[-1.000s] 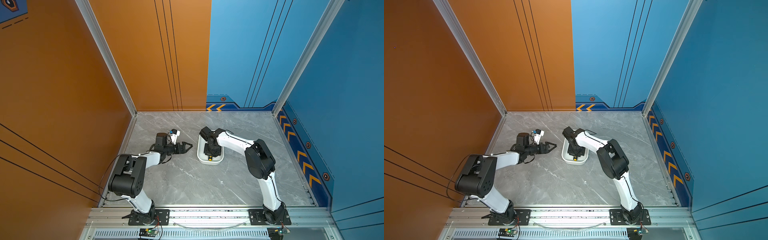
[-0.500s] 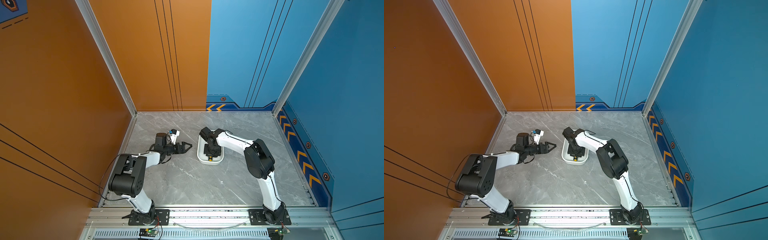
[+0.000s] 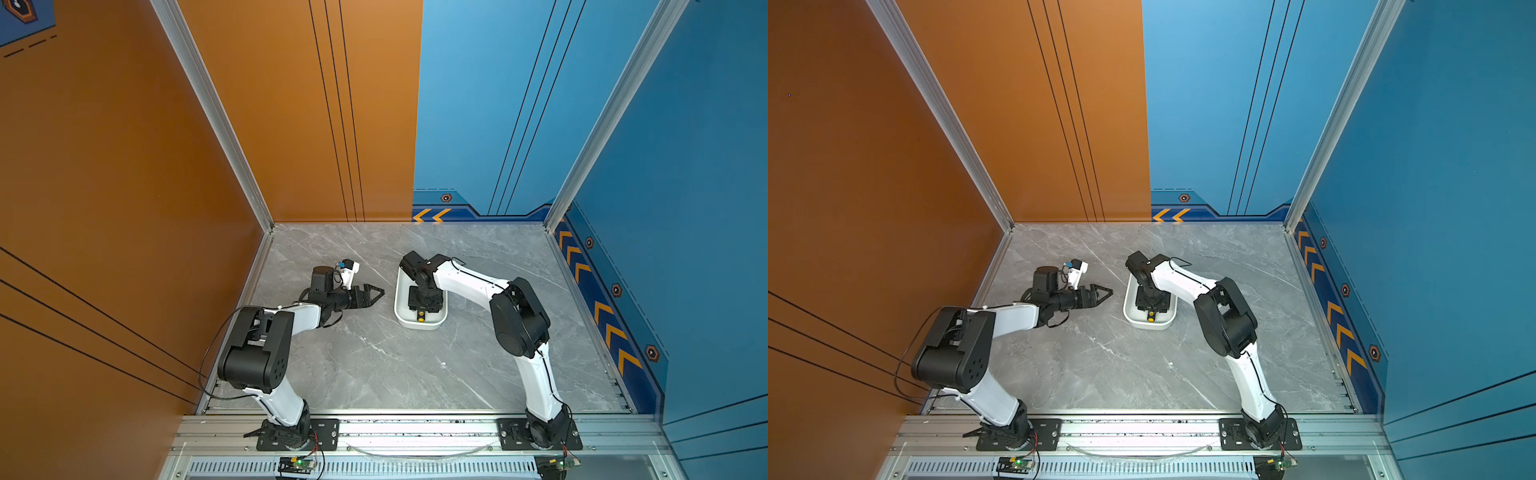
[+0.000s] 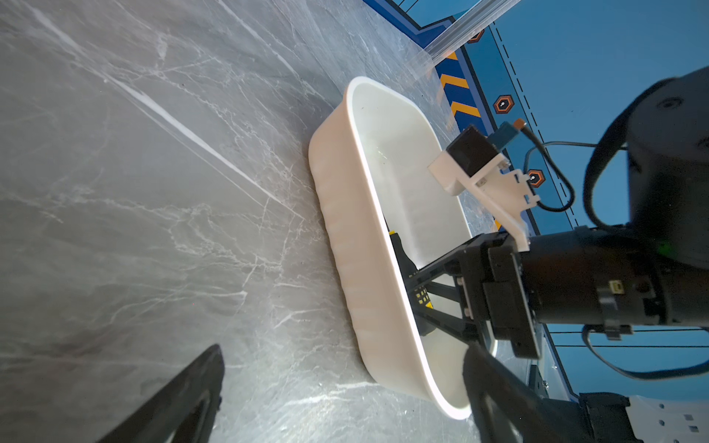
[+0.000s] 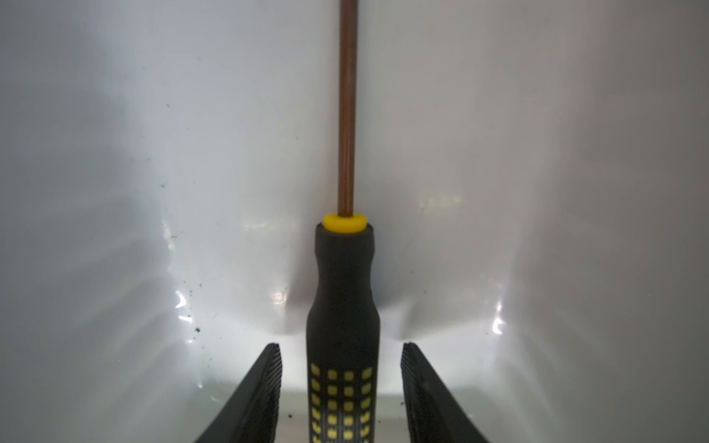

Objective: Put the screwdriver in the bin

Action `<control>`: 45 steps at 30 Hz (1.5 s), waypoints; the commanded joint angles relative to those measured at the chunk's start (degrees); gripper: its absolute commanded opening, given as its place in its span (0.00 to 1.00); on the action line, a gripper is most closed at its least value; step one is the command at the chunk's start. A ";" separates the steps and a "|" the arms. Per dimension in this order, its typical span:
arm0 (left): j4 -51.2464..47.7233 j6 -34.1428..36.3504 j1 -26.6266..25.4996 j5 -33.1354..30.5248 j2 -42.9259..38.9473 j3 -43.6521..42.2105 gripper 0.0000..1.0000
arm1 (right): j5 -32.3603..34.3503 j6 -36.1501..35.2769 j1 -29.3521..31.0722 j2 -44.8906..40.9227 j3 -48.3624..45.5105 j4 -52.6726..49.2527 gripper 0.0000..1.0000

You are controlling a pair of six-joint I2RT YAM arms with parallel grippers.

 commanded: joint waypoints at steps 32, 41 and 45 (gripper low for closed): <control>22.12 19.44 11.69 -43.19 -27.16 -26.48 0.98 | -2.15 -38.53 -42.03 -47.68 -71.93 86.03 0.60; 34.63 19.77 12.48 -40.57 -14.82 -26.05 0.98 | -6.15 -38.52 -42.32 -43.08 -80.46 103.08 0.60; 39.53 20.10 12.81 -38.73 -9.44 -25.78 0.98 | -4.61 -38.08 -42.24 -38.25 -83.96 113.75 0.60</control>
